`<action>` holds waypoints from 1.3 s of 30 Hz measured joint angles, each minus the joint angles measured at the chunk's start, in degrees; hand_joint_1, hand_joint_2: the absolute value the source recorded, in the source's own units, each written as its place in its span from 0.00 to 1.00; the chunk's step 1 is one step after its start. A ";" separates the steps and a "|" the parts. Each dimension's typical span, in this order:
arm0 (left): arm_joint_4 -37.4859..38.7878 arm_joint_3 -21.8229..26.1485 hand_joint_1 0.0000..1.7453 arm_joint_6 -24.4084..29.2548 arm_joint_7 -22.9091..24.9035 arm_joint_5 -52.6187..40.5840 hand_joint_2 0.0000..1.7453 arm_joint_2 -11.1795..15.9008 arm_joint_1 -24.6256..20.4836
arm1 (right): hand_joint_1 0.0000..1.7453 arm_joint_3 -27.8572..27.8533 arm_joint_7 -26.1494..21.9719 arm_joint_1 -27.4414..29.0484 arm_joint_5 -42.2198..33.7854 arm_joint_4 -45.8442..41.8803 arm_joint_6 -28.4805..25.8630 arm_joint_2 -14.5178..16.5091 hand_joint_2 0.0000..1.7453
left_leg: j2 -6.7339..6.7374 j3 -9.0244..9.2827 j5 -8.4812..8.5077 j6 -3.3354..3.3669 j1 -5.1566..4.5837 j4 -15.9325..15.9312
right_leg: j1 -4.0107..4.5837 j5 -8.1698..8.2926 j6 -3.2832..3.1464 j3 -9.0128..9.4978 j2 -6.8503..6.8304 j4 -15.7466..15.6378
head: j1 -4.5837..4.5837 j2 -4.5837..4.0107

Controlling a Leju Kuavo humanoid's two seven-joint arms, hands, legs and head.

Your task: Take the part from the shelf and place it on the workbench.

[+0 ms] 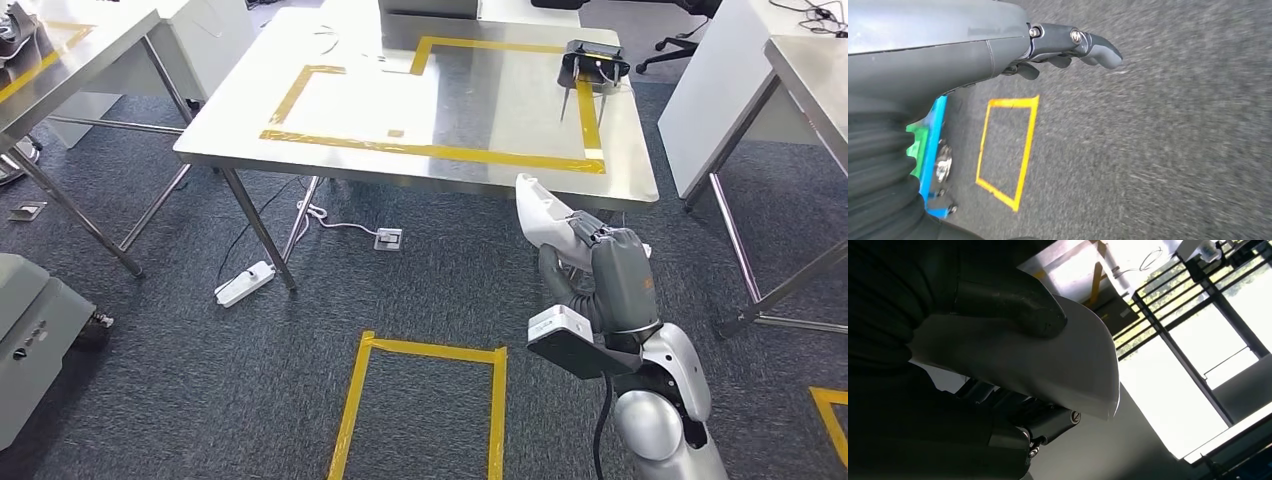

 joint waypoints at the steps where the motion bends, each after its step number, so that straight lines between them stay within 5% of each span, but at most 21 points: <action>1: 0.02 -0.01 0.00 0.00 0.03 -0.01 1.00 0.06 0.06 | 1.00 0.00 -0.27 -0.10 0.05 0.01 -0.30 0.16 1.00 | -1.47 -1.64 -1.95 -0.26 0.16 3.78 | -0.05 0.09 -0.14 -0.13 0.44 0.02 | -0.05 0.00; 3: 0.03 -0.01 0.00 0.00 0.05 -0.01 1.00 0.24 0.19 | 1.00 0.00 -0.98 -0.14 0.19 0.05 -1.14 0.43 1.00 | -2.33 -4.66 -4.41 -0.65 0.49 10.48 | -0.11 0.14 -0.21 -0.38 1.28 0.20 | -0.09 0.00; 4: 0.02 -0.01 0.00 -0.01 0.06 -0.01 1.00 0.34 0.21 | 1.00 0.00 -1.28 -0.13 0.26 0.08 -1.55 0.52 1.00 | -2.36 -5.02 -4.05 -0.80 0.62 11.21 | -0.18 0.14 -0.18 -0.45 1.70 0.33 | -0.08 0.00; 7: 0.01 -0.01 0.00 -0.07 0.14 -0.17 1.00 0.46 0.12 | 1.00 0.00 -1.69 -0.16 0.46 0.09 -2.33 0.56 1.00 | -2.73 -0.72 1.12 -1.26 1.12 2.04 | -0.55 -0.03 0.47 -0.52 2.57 0.96 | -0.09 0.00; 9: 0.02 -0.01 0.00 -0.25 0.23 -0.28 1.00 0.44 -0.01 | 1.00 0.01 -1.81 -0.24 0.56 0.08 -2.65 0.58 1.00 | -3.33 1.64 2.78 -0.95 1.25 -3.39 | -0.54 -0.20 1.26 -0.82 2.96 1.53 | -0.15 0.00; 13: 0.01 -0.01 0.00 -0.44 0.31 -0.50 1.00 0.47 -0.04 | 1.00 0.08 -1.87 -0.36 0.68 0.05 -3.13 0.61 1.00 | -3.39 1.64 3.18 0.29 0.92 -3.99 | -0.29 0.40 0.10 -1.15 3.15 1.15 | -0.17 0.00; 17: -0.05 -0.01 0.00 -0.44 0.11 -0.78 1.00 0.61 -0.10 | 1.00 0.09 -1.87 -0.49 0.75 0.06 -3.32 0.61 1.00 | -3.19 1.25 3.61 1.73 0.78 -4.21 | -0.67 0.57 2.56 -1.44 2.85 0.85 | -0.17 0.00; 19: -0.06 -0.01 0.00 -0.43 0.03 -1.03 1.00 0.61 -0.03 | 1.00 0.14 -1.88 -0.70 0.78 0.09 -3.38 0.61 1.00 | -2.77 1.25 3.80 2.24 0.97 -4.49 | -0.65 -2.13 2.79 -3.70 1.89 5.61 | -0.05 0.00; 21: -0.06 -0.01 0.00 -0.42 0.04 -1.17 1.00 0.61 0.17 | 1.00 0.19 -1.87 -0.84 0.79 0.21 -3.38 0.61 1.00 | -2.30 1.18 3.75 2.42 0.84 -4.47 | -0.60 -5.70 2.62 -7.74 1.19 13.95 | 0.03 0.00; 23: -0.06 -0.01 0.00 -0.42 0.04 -1.19 1.00 0.62 0.34 | 1.00 0.20 -1.85 -0.82 0.79 0.39 -3.38 0.61 1.00 | -1.94 1.29 3.60 2.44 0.70 -4.42 | -0.58 -6.02 2.34 -9.49 1.08 17.41 | 0.02 0.00; 27: -0.05 -0.01 0.00 -0.42 0.02 -1.19 1.00 0.61 0.31 | 1.00 0.22 -1.87 -0.94 0.78 0.51 -3.39 0.60 1.00 | -1.75 2.07 2.93 1.73 0.56 -4.34 | -0.20 -0.14 1.44 -2.53 0.36 4.00 | 0.01 0.00; 30: -0.06 -0.01 0.00 -0.42 -0.01 -1.19 1.00 0.62 0.29 | 1.00 0.26 -1.87 -1.00 0.79 0.54 -3.40 0.59 1.00 | -1.57 2.23 2.41 0.64 0.46 -4.65 | 0.25 -0.32 1.19 -1.19 0.31 1.24 | -0.02 0.00; 33: -0.09 -0.01 0.00 -0.42 -0.19 -0.85 1.00 0.67 0.23 | 1.00 0.32 -1.86 -1.09 0.79 0.54 -3.37 0.59 1.00 | -1.76 1.79 1.10 -0.40 0.57 -2.96 | -0.18 -0.64 0.34 -0.35 0.66 0.71 | -0.11 0.00; 37: -0.06 -0.01 0.00 -0.41 -0.48 -0.16 1.00 0.69 0.51 | 1.00 0.81 -1.68 -1.28 0.83 0.89 -3.19 0.78 1.00 | -2.24 -6.15 -3.76 -1.17 0.73 10.83 | -0.18 -1.78 -0.49 1.04 0.85 0.60 | -0.23 0.00; 39: -0.06 -0.01 0.00 -0.41 -0.54 -0.19 1.00 0.69 0.68 | 1.00 1.02 -1.29 -1.30 1.00 1.09 -3.08 1.01 1.00 | -2.28 -7.45 -1.26 -1.15 0.74 10.81 | -0.15 -2.60 -0.39 2.06 1.18 0.61 | -0.24 0.00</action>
